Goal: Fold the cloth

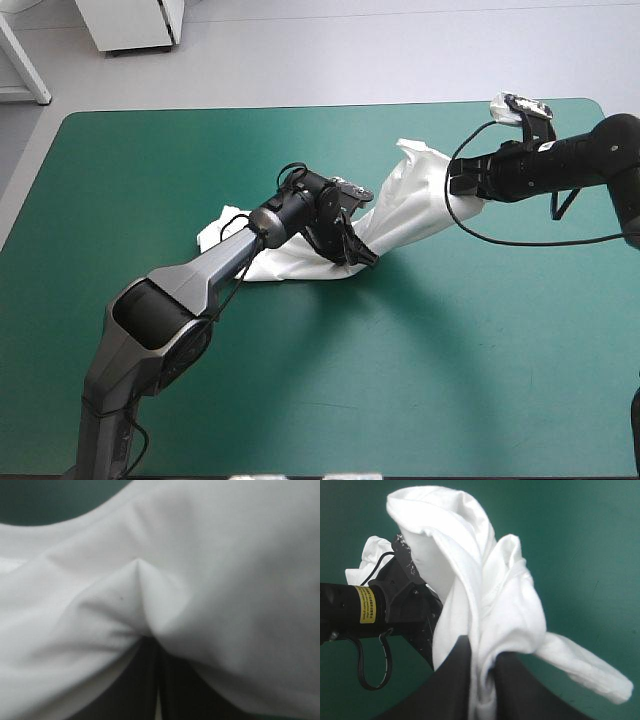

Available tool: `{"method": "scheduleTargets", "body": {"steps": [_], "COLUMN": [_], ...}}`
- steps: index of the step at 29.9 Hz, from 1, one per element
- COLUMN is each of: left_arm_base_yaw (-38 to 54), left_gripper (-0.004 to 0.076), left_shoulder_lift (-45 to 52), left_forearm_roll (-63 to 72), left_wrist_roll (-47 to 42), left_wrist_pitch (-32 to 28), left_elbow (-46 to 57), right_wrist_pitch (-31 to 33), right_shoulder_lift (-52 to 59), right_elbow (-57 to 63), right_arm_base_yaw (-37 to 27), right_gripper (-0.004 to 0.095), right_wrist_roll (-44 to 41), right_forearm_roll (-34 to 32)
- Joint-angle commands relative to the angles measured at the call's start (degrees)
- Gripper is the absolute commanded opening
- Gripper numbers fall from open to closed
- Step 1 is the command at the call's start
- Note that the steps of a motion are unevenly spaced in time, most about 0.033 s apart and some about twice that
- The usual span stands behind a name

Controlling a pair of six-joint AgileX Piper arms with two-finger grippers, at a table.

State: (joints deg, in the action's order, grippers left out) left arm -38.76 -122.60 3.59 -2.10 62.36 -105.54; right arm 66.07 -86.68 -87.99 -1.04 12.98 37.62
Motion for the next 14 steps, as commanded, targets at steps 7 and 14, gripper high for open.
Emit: {"method": "scheduleTargets", "body": {"steps": [7,14], "left_arm_base_yaw": [-0.1,-0.1], "left_gripper": [-0.0009,-0.0009], "left_shoulder_lift": [13.3,29.9], "left_forearm_roll": [-5.8,-7.3], "left_wrist_roll": [-1.8,-4.1], "left_wrist_pitch": [4.9,5.6], "left_elbow": [4.4,17.6], "right_wrist_pitch": [-2.7,-7.9], "right_shoulder_lift": [2.0,-0.3], "right_elbow": [-2.5,-2.7], "right_arm_base_yaw": [1.0,9.2], "right_gripper": [-0.0015,-0.0015], "right_wrist_roll": [3.8,5.1], "right_forearm_roll": [5.4,5.2]}}
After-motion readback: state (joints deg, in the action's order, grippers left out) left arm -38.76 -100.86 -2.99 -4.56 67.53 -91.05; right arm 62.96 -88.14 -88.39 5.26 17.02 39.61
